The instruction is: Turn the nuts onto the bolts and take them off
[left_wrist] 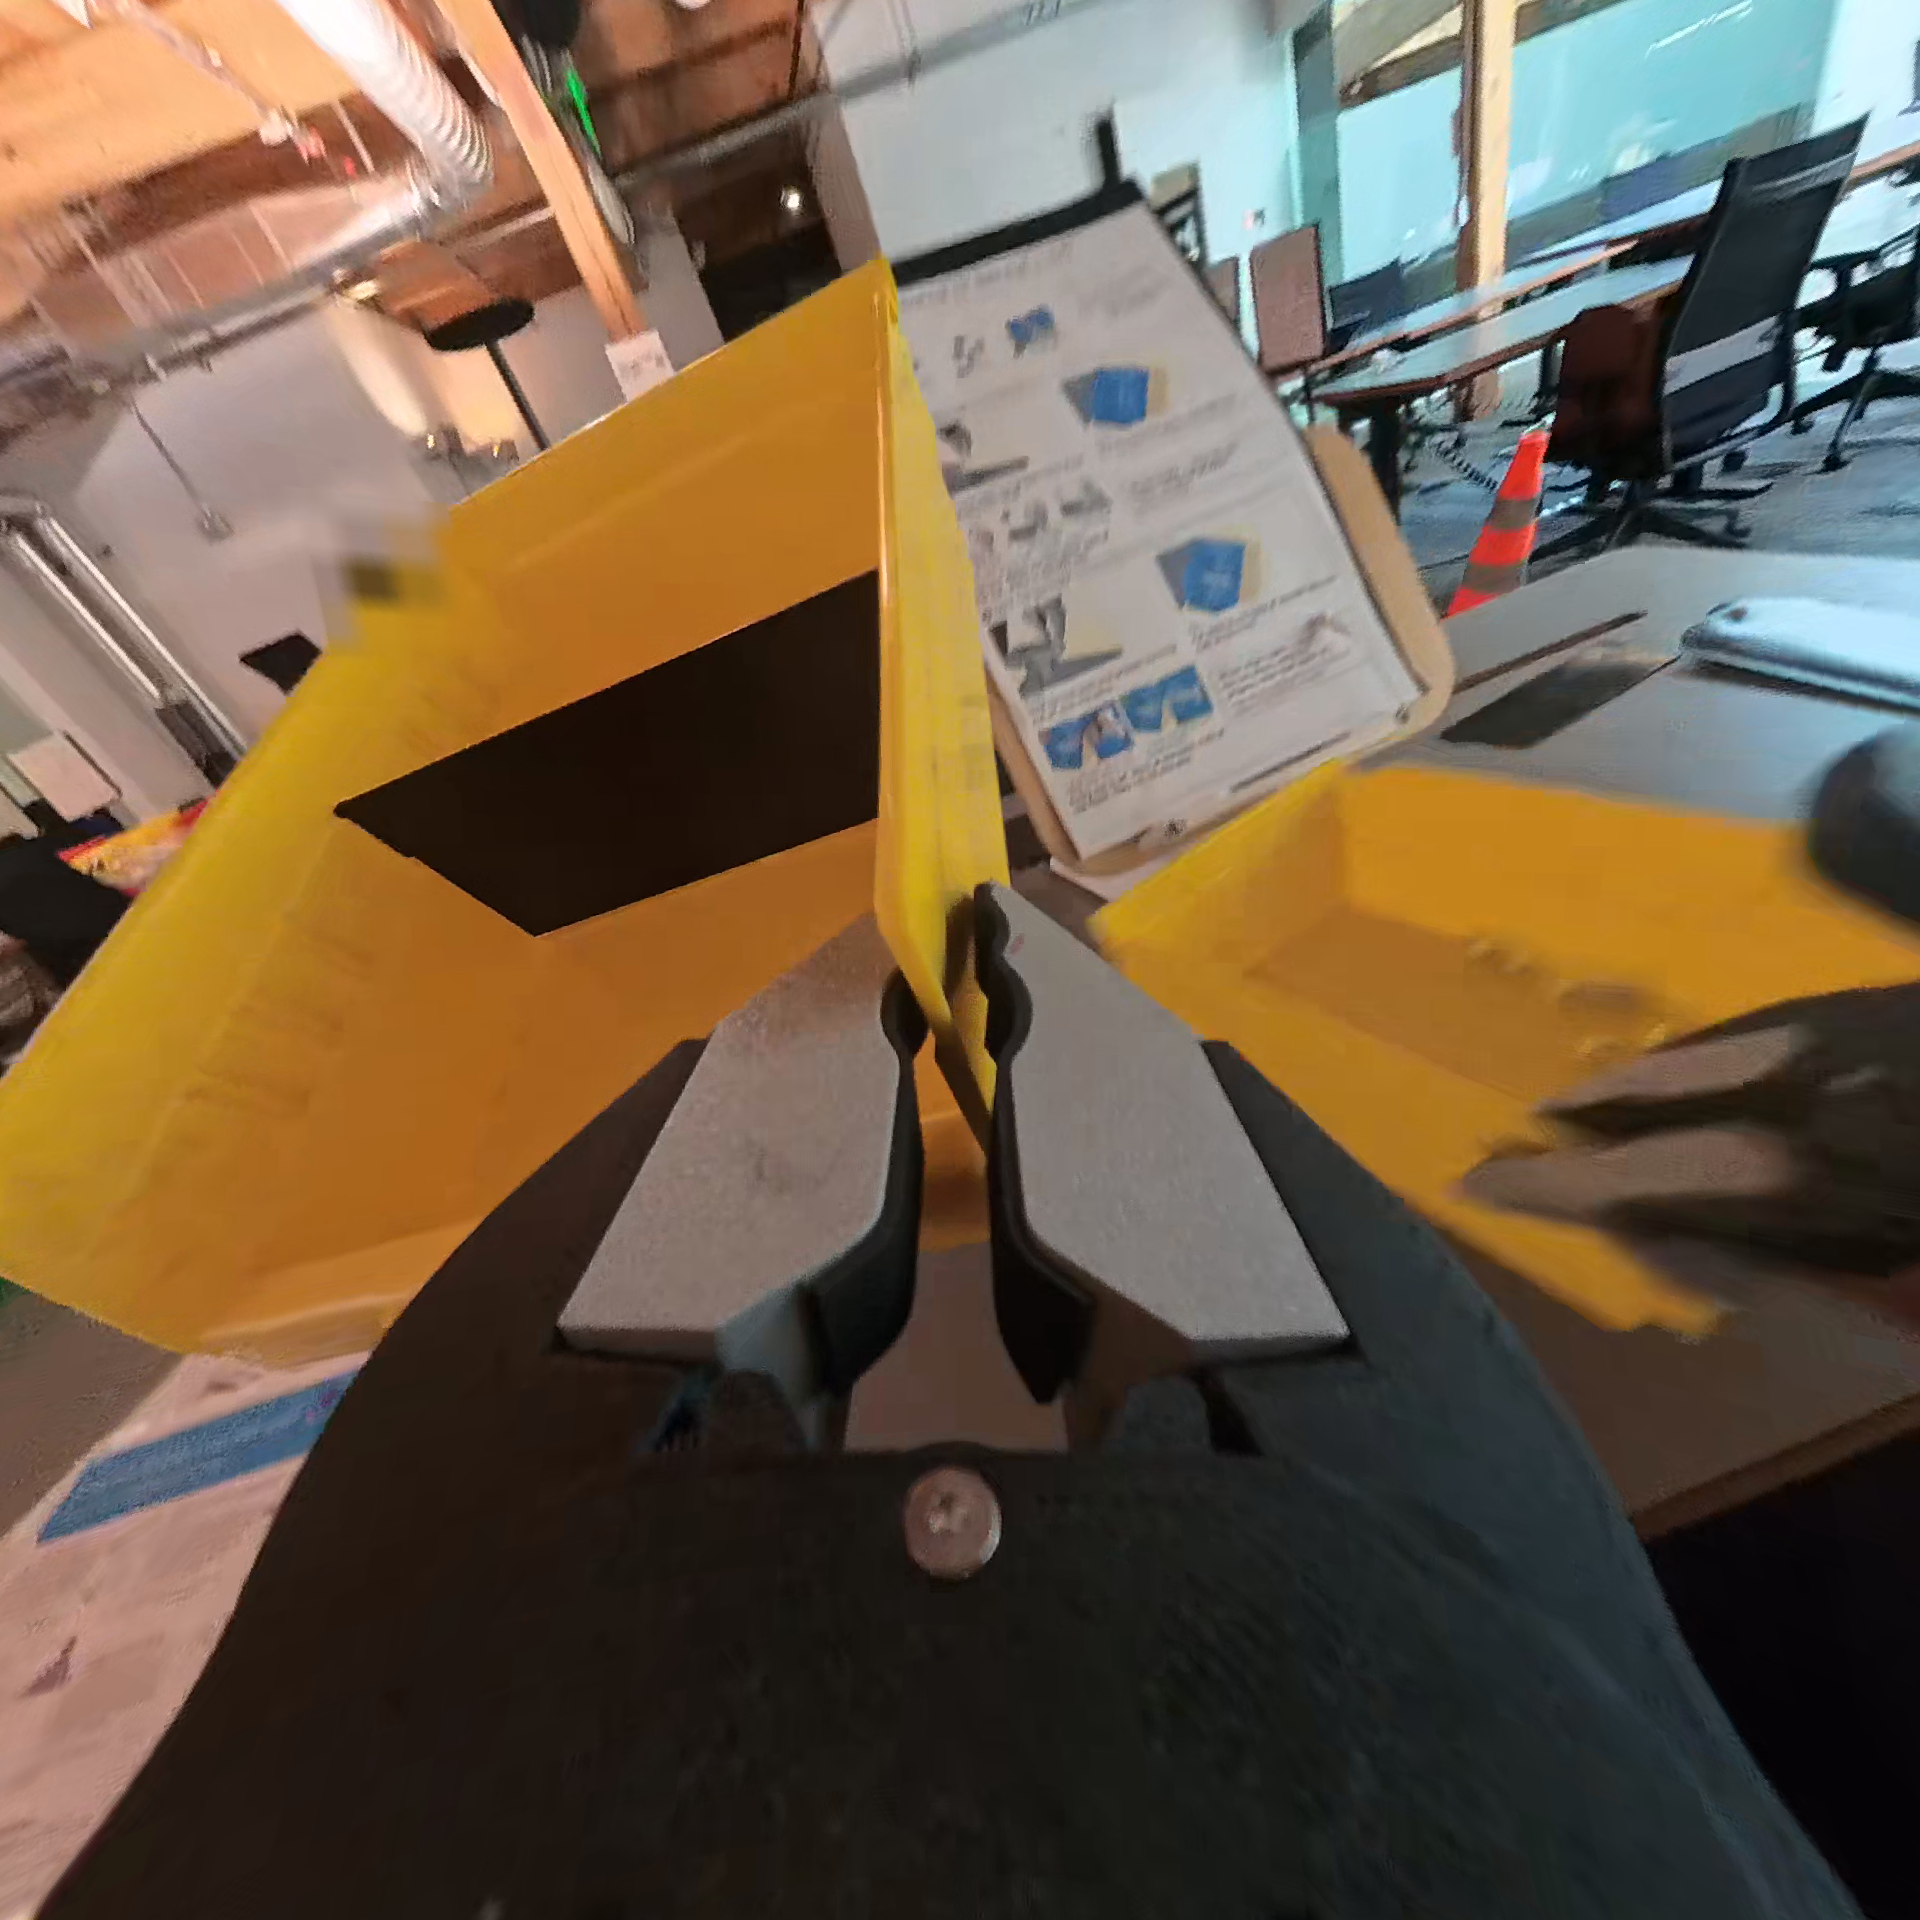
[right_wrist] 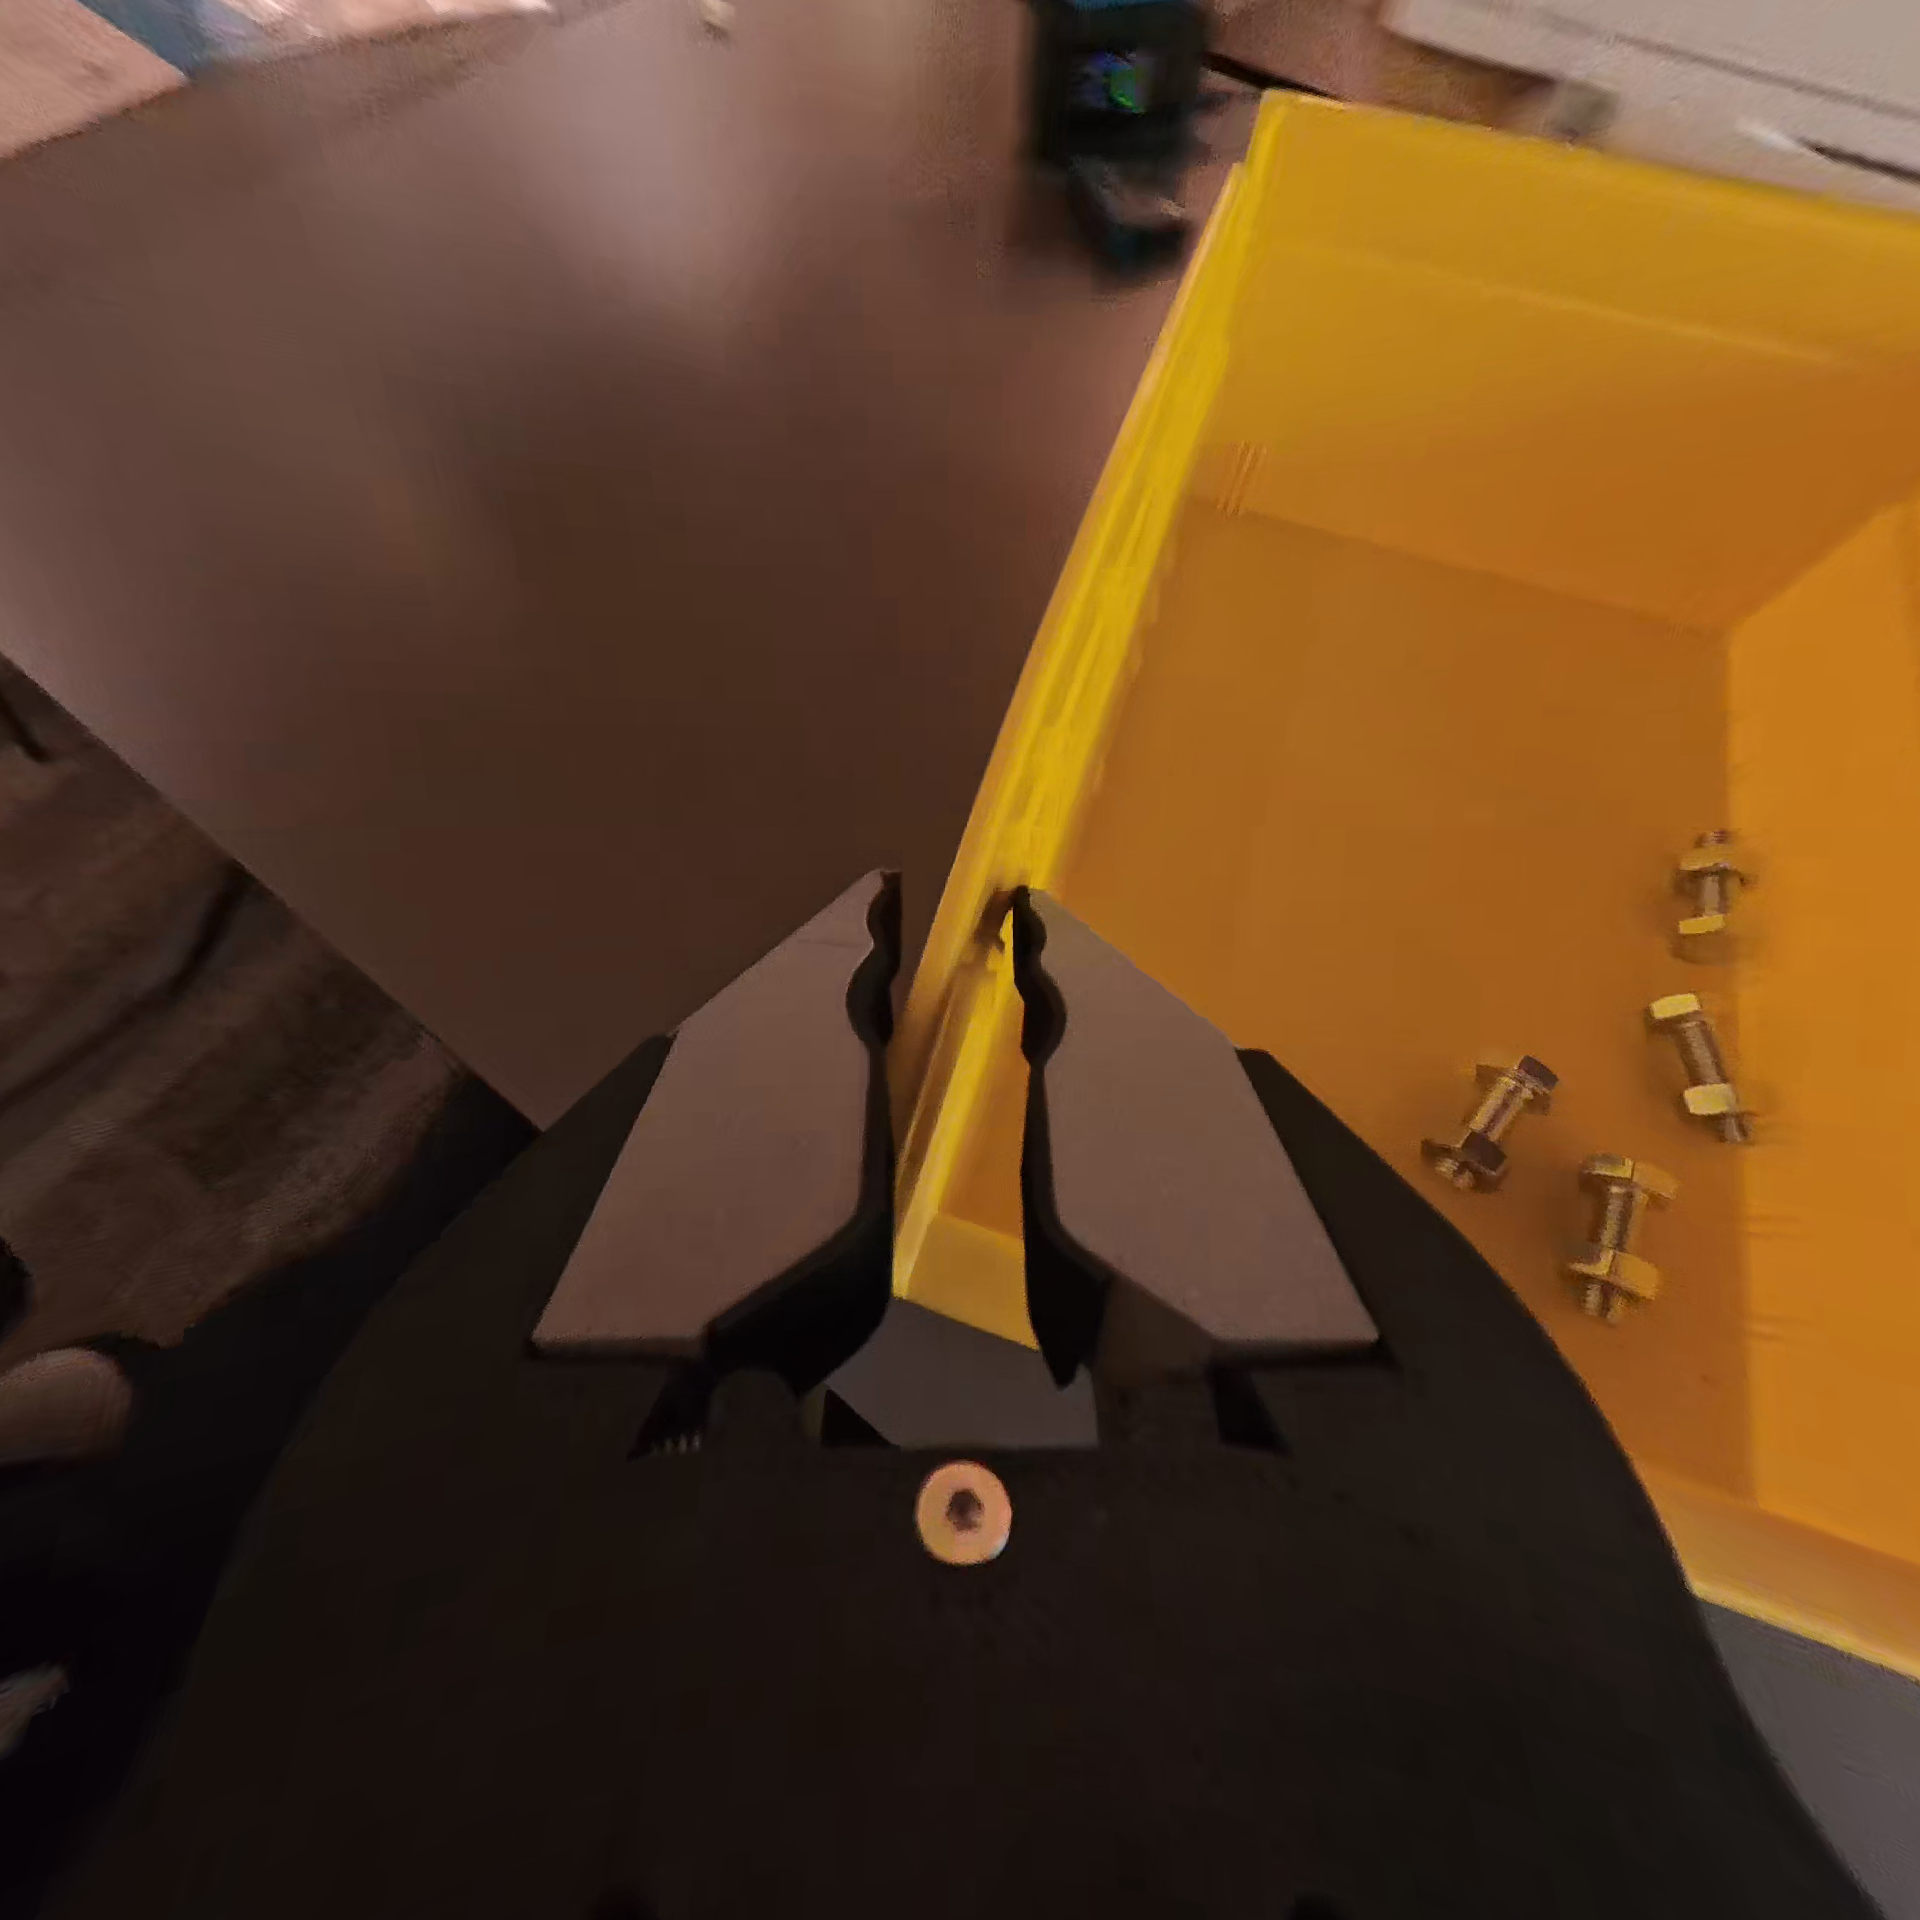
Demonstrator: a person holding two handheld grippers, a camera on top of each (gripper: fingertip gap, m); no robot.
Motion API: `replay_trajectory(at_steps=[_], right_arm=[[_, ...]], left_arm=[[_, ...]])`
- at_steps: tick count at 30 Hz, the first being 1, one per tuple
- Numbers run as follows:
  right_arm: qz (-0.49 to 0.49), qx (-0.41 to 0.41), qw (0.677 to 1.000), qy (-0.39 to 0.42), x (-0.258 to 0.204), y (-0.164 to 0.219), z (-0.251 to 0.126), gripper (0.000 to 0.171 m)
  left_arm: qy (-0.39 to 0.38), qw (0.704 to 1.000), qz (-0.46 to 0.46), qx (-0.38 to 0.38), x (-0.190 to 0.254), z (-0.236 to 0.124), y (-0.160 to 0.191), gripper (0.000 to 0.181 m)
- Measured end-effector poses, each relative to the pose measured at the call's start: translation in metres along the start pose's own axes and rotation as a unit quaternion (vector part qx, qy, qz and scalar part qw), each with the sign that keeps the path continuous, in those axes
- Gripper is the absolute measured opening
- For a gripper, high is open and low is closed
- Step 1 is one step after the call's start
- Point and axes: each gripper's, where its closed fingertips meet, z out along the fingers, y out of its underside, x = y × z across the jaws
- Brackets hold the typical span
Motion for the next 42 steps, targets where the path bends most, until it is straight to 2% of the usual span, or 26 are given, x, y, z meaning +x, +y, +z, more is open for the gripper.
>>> replay_trajectory(at_steps=[2,5,7,9,10,13,15,18,21,25,27,30,32,33,35,38,42], right_arm=[[0.027,0.048,0.998,-0.005,-0.05,-0.035,0.033,0.018],[0.053,0.122,0.991,-0.003,-0.124,-0.083,0.064,0.032],[0.019,0.139,0.99,-0.005,-0.155,-0.095,0.056,0.039],[-0.009,0.177,0.983,-0.037,-0.164,-0.093,0.028,0.039],[-0.017,0.183,0.981,-0.062,-0.161,-0.085,0.011,0.045],[-0.063,0.194,0.977,-0.055,-0.106,-0.051,-0.046,0.056],[-0.093,0.206,0.974,-0.005,-0.046,-0.031,-0.089,0.051],[-0.085,0.185,0.976,0.073,0.047,0.001,-0.148,0.049],[-0.06,0.143,0.979,0.129,0.118,0.037,-0.192,0.052],[-0.015,0.081,0.985,0.152,0.17,0.08,-0.215,0.058],[-0.004,0.075,0.986,0.15,0.18,0.091,-0.215,0.061],[-0.004,0.071,0.985,0.155,0.189,0.097,-0.206,0.061],[-0.008,0.07,0.985,0.157,0.192,0.095,-0.198,0.063],[-0.011,0.069,0.983,0.168,0.195,0.093,-0.195,0.053],[-0.023,0.074,0.98,0.181,0.197,0.086,-0.191,0.059],[-0.043,0.073,0.981,0.176,0.186,0.076,-0.186,0.063],[-0.074,0.077,0.97,0.22,0.181,0.059,-0.202,0.066]], left_arm=[[0.008,1.0,0.005,0.014,0.006,-0.003,-0.022,0.003],[0.028,0.999,0.005,0.025,0.021,-0.002,-0.045,0.003],[0.045,0.999,0.018,0.024,0.031,-0.001,-0.052,0.003],[0.059,0.998,0.019,0.023,0.044,0.003,-0.053,0.003],[0.065,0.997,0.02,0.021,0.053,0.006,-0.051,0.003],[0.104,0.994,0.011,0.016,0.101,0.021,-0.033,0.002],[0.142,0.99,0.013,0.006,0.148,0.028,-0.013,0.002],[0.207,0.978,0.01,-0.019,0.223,0.037,0.018,0.003],[0.267,0.962,0.01,-0.047,0.3,0.048,0.047,0.004],[0.305,0.949,0.026,-0.079,0.384,0.069,0.084,0.004],[0.298,0.951,0.055,-0.068,0.413,0.079,0.088,0.004],[0.32,0.941,0.055,-0.096,0.451,0.085,0.09,0.004],[0.356,0.93,0.026,-0.091,0.462,0.077,0.075,0.019],[0.378,0.921,0.009,-0.095,0.462,0.07,0.07,0.035],[0.407,0.905,-0.013,-0.127,0.448,0.057,0.069,0.053],[0.413,0.899,-0.029,-0.14,0.396,0.039,0.071,0.057],[0.366,0.921,-0.031,-0.134,0.318,0.024,0.078,0.057]])
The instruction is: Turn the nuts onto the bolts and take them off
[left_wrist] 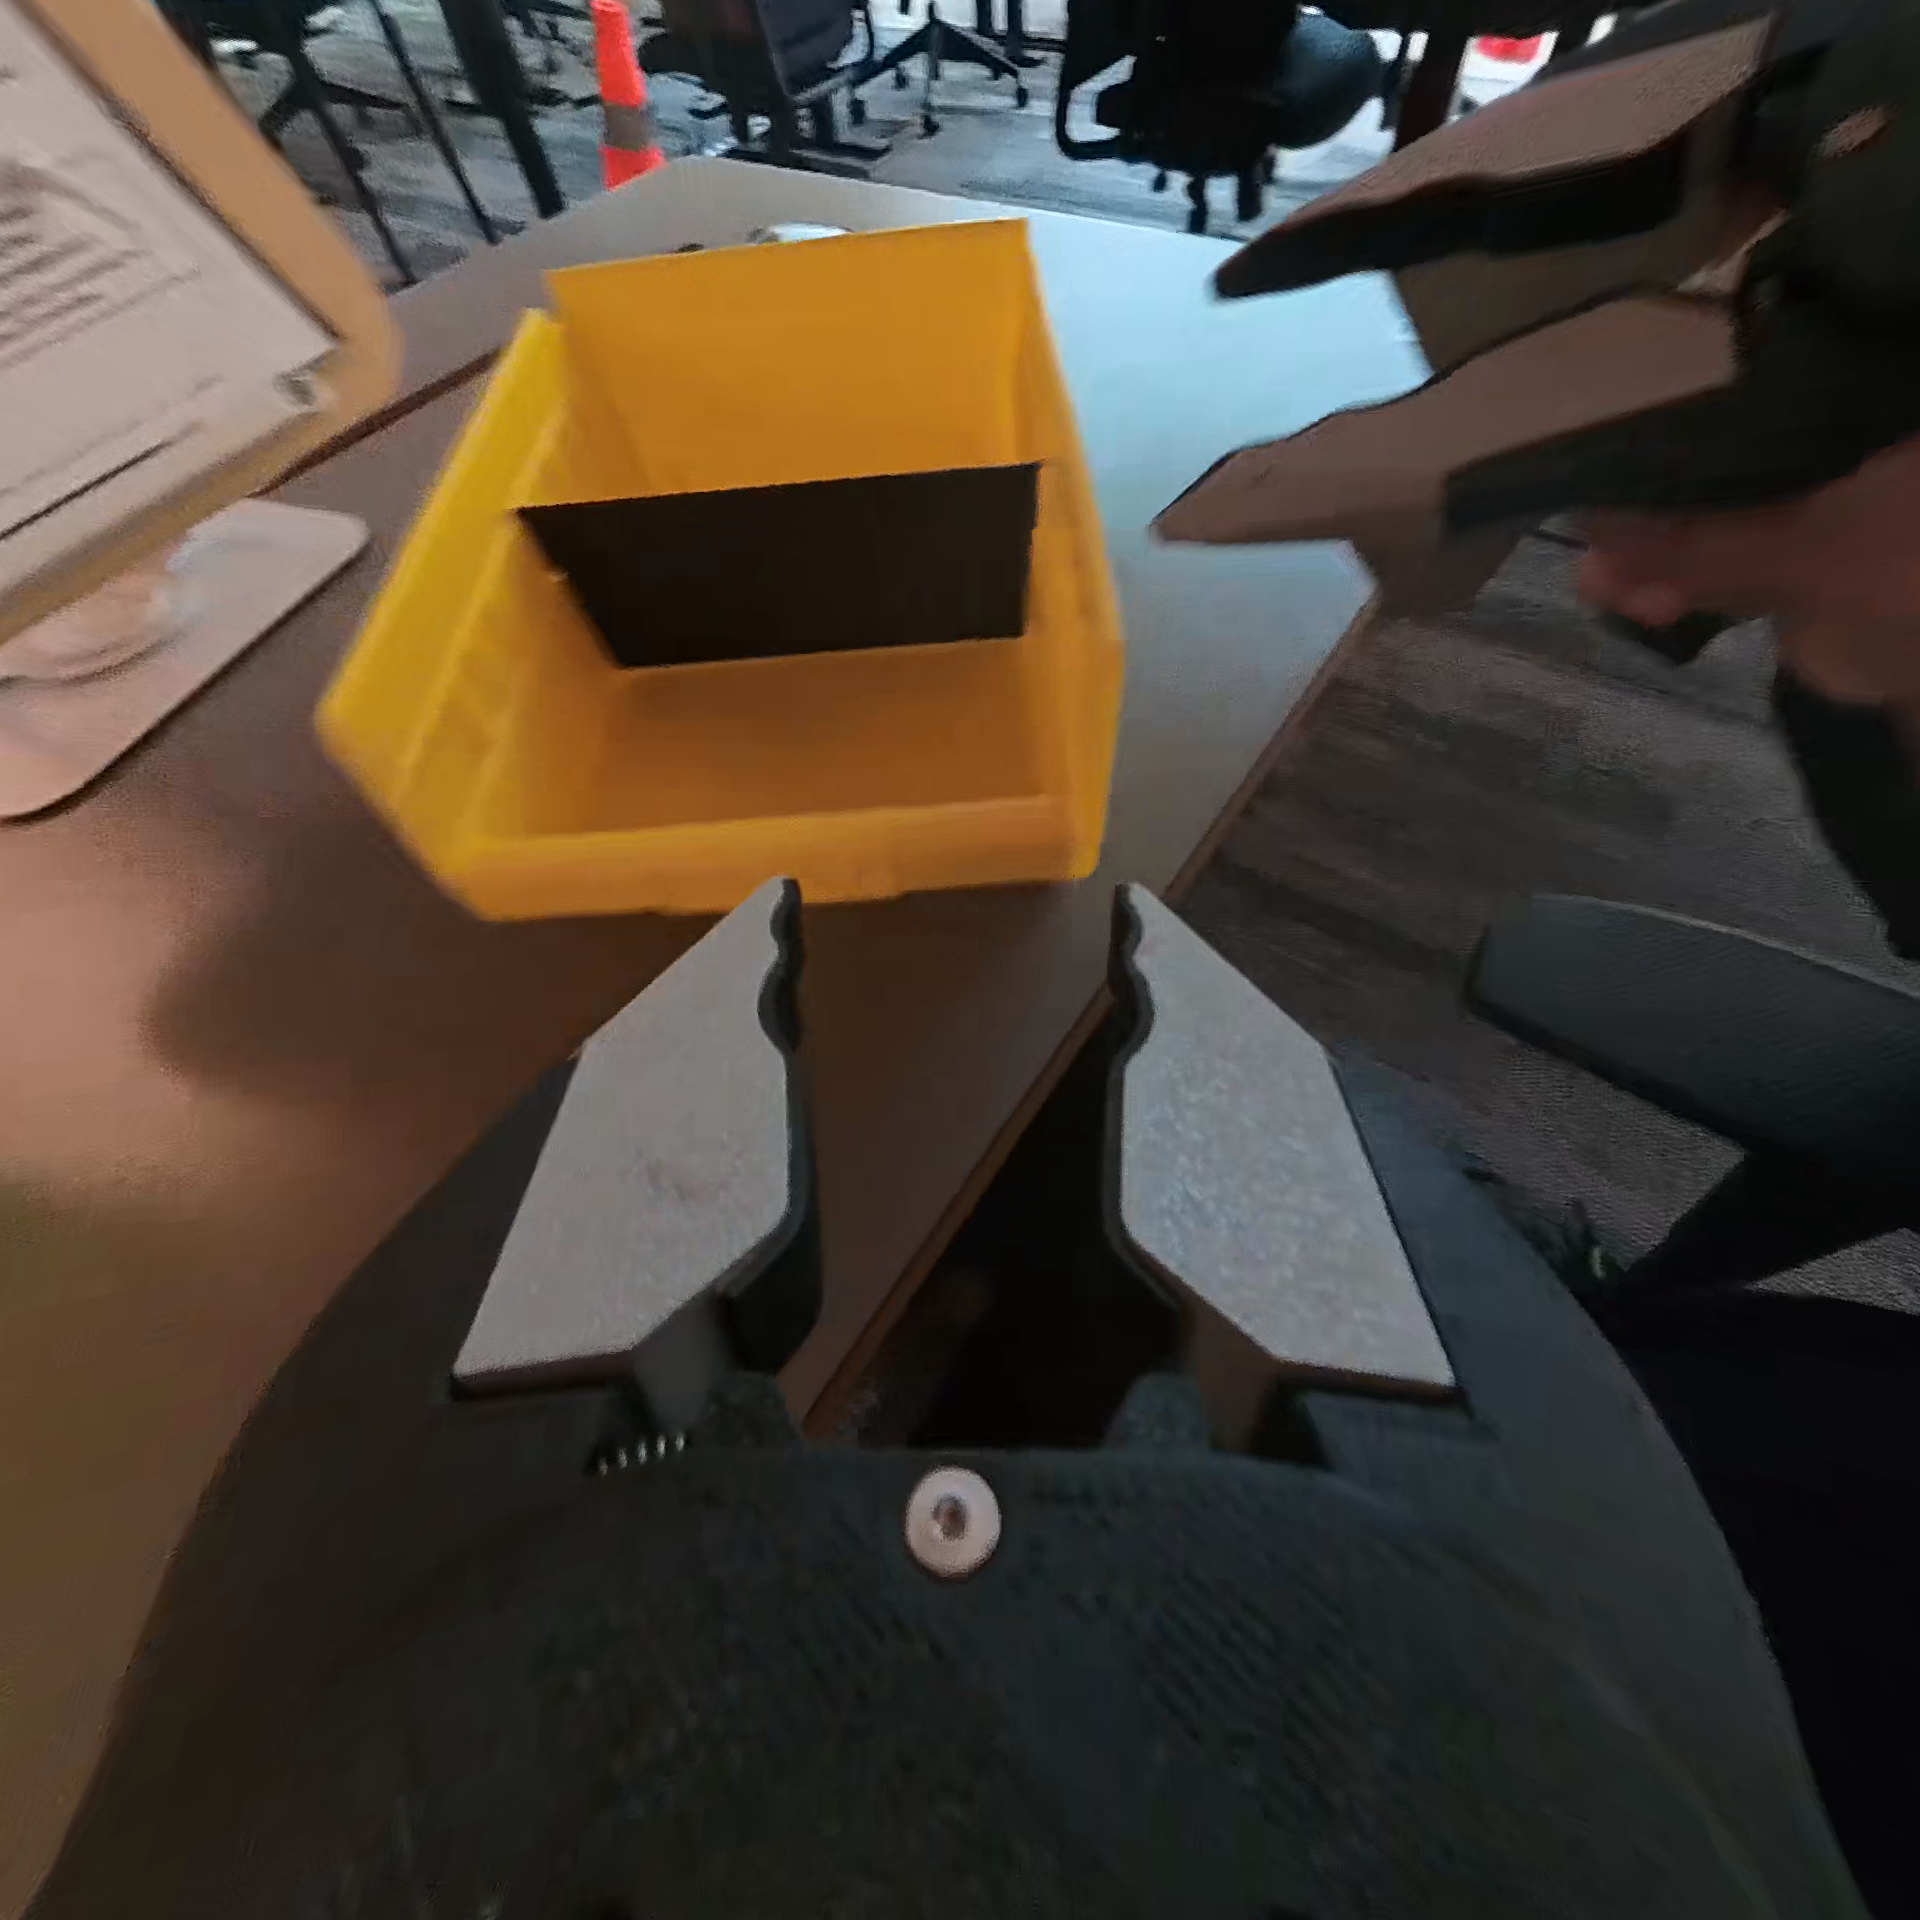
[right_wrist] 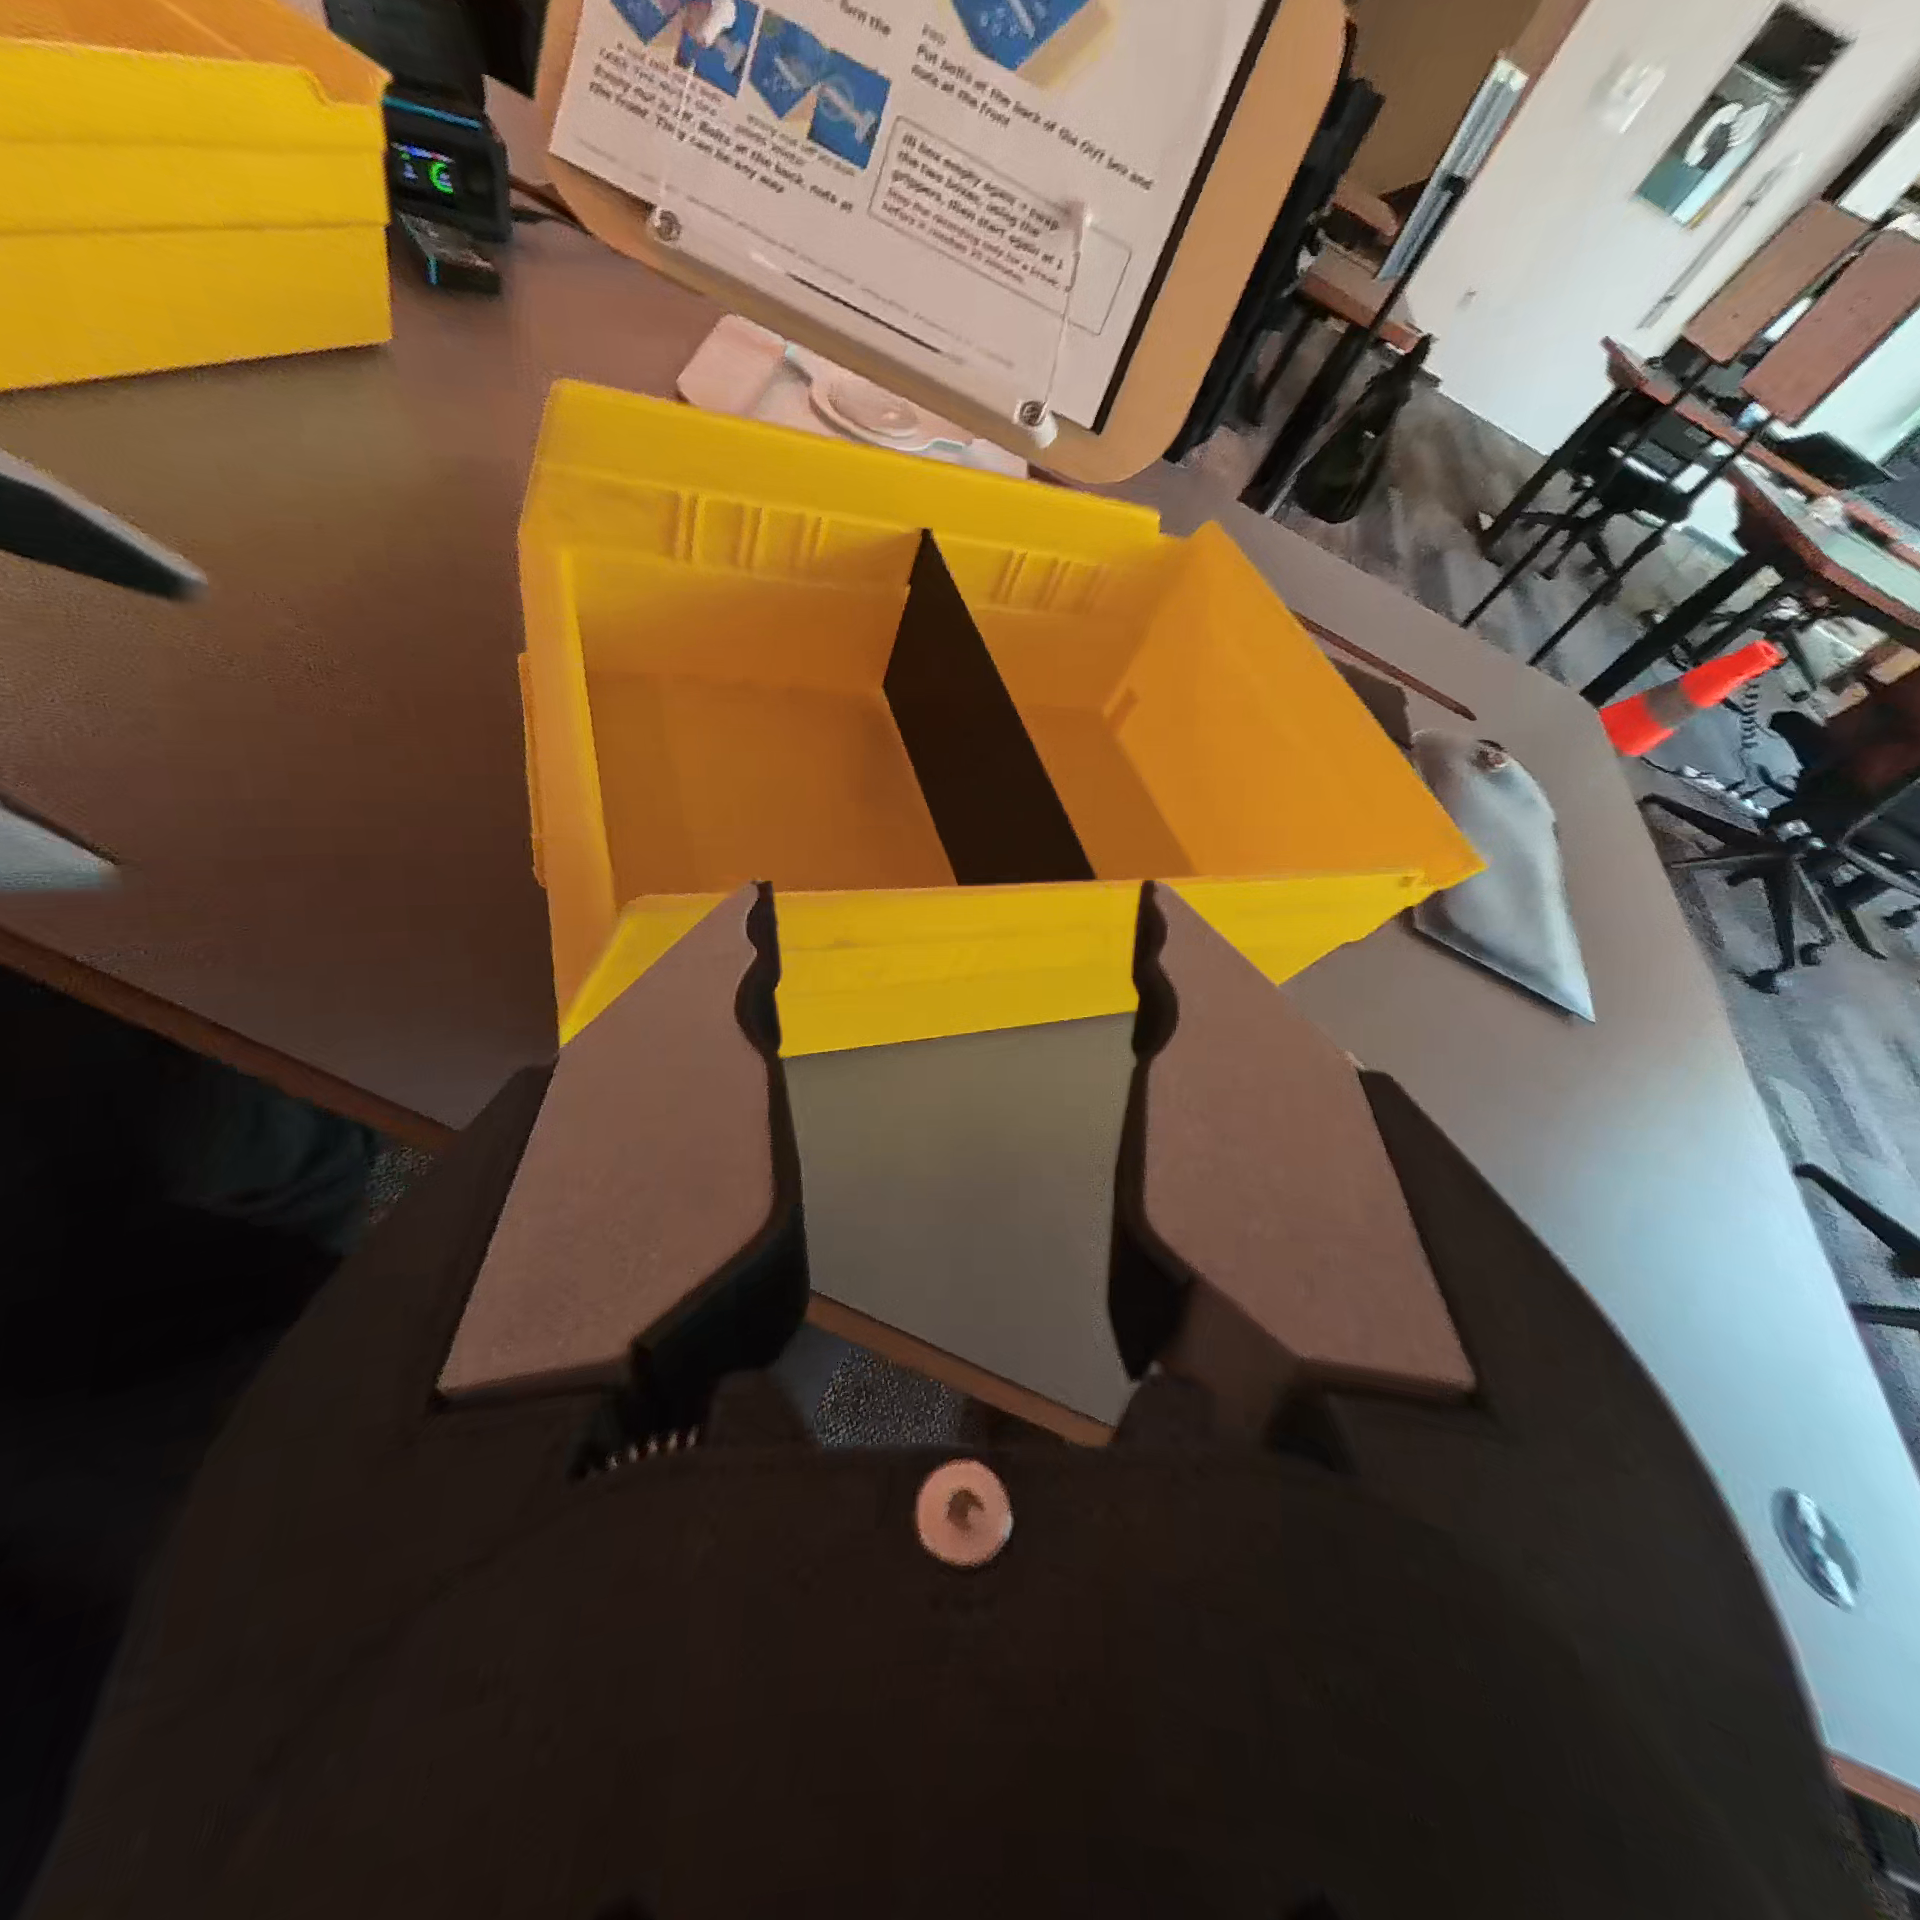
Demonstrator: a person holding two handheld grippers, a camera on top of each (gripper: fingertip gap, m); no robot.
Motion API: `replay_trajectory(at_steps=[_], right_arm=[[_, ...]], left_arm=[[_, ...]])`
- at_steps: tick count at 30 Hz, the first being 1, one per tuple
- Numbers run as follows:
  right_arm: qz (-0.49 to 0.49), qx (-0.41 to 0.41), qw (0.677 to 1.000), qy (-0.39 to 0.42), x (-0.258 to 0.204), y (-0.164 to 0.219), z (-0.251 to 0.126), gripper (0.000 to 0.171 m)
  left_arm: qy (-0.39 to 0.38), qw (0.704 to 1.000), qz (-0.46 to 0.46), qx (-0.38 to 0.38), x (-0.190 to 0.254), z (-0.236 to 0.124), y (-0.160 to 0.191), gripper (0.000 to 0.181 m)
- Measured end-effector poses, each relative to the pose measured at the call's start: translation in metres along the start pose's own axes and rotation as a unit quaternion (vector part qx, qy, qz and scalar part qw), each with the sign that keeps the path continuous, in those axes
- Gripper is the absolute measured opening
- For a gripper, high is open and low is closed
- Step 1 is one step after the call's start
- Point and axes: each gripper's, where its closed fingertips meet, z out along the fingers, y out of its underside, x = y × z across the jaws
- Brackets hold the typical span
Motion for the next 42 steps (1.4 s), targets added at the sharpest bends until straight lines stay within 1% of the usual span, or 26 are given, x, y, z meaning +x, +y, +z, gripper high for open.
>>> replay_trajectory(at_steps=[2,4,5,8,10,13,14,15,16,17,19,21,23,24,26,27,29,31,32,33,35,36,37,38,40,42], right_arm=[[0.012,0.011,0.999,-0.029,-0.014,-0.014,-0.008,0.066],[0.008,0.032,0.997,-0.074,-0.044,-0.032,-0.012,0.068],[-0.004,0.034,0.996,-0.079,-0.056,-0.039,-0.01,0.066],[-0.068,0.01,0.997,-0.023,-0.063,-0.042,0.015,0.063],[-0.087,-0.018,0.996,-0.01,-0.06,-0.032,0.03,0.059],[-0.1,-0.077,0.992,0.022,-0.03,0.001,0.039,0.055],[-0.098,-0.082,0.991,0.038,-0.015,0.008,0.038,0.057],[-0.089,-0.082,0.991,0.05,0.0,0.013,0.035,0.054],[-0.087,-0.093,0.989,0.071,0.02,0.021,0.033,0.035],[-0.085,-0.103,0.986,0.101,0.043,0.028,0.031,0.028],[-0.07,-0.116,0.982,0.128,0.077,0.038,0.026,0.03],[-0.046,-0.136,0.979,0.143,0.105,0.047,0.02,0.056],[-0.012,-0.14,0.979,0.147,0.117,0.047,0.01,0.058],[0.003,-0.129,0.983,0.127,0.111,0.042,0.005,0.058],[0.018,-0.083,0.995,0.046,0.072,0.024,-0.005,0.06],[0.015,-0.06,0.998,-0.006,0.042,0.014,-0.01,0.066],[-0.008,-0.042,0.995,-0.09,-0.018,0.006,-0.014,0.065],[-0.033,-0.062,0.988,-0.135,-0.068,0.008,-0.001,0.056],[-0.054,-0.075,0.986,-0.141,-0.086,0.01,0.011,0.059],[-0.086,-0.09,0.984,-0.126,-0.095,0.014,0.026,0.061],[-0.154,-0.13,0.978,-0.061,-0.085,0.028,0.056,0.06],[-0.167,-0.153,0.973,-0.05,-0.076,0.038,0.064,0.059],[-0.158,-0.168,0.971,-0.063,-0.07,0.047,0.066,0.063],[-0.143,-0.171,0.973,-0.067,-0.058,0.051,0.064,0.058],[-0.134,-0.197,0.971,-0.031,-0.016,0.064,0.056,0.083],[-0.124,-0.215,0.969,-0.004,0.015,0.074,0.046,0.076]], left_arm=[[-0.025,1.0,-0.009,-0.001,-0.021,-0.024,0.011,0.058],[-0.049,0.999,-0.022,0.003,-0.041,-0.04,0.02,0.058],[-0.061,0.998,-0.028,0.002,-0.051,-0.045,0.026,0.057],[-0.1,0.994,-0.042,-0.009,-0.079,-0.057,0.043,0.057],[-0.116,0.992,-0.042,-0.023,-0.092,-0.07,0.05,0.059],[-0.144,0.988,-0.05,-0.016,-0.113,-0.097,0.054,0.059],[-0.152,0.987,-0.055,-0.018,-0.121,-0.105,0.057,0.059],[-0.159,0.985,-0.061,-0.019,-0.128,-0.113,0.06,0.059],[-0.165,0.984,-0.067,-0.019,-0.133,-0.119,0.064,0.059],[-0.17,0.983,-0.071,-0.023,-0.139,-0.124,0.068,0.059],[-0.182,0.98,-0.076,-0.031,-0.147,-0.132,0.076,0.059],[-0.189,0.978,-0.082,-0.041,-0.153,-0.137,0.083,0.06],[-0.198,0.975,-0.089,-0.046,-0.158,-0.143,0.088,0.061],[-0.201,0.974,-0.091,-0.047,-0.158,-0.146,0.091,0.062],[-0.213,0.972,-0.091,-0.048,-0.161,-0.152,0.095,0.062],[-0.218,0.97,-0.092,-0.05,-0.163,-0.155,0.099,0.062],[-0.22,0.969,-0.101,-0.054,-0.166,-0.155,0.106,0.062],[-0.221,0.967,-0.112,-0.055,-0.17,-0.152,0.111,0.064],[-0.217,0.968,-0.114,-0.053,-0.17,-0.148,0.111,0.064],[-0.216,0.969,-0.111,-0.054,-0.172,-0.144,0.111,0.065],[-0.232,0.964,-0.107,-0.072,-0.18,-0.139,0.118,0.065],[-0.239,0.962,-0.106,-0.083,-0.183,-0.139,0.123,0.065],[-0.243,0.96,-0.106,-0.089,-0.185,-0.141,0.127,0.065],[-0.244,0.96,-0.106,-0.087,-0.188,-0.144,0.13,0.065],[-0.235,0.962,-0.116,-0.077,-0.192,-0.15,0.134,0.066],[-0.219,0.964,-0.138,-0.066,-0.195,-0.152,0.138,0.068]])
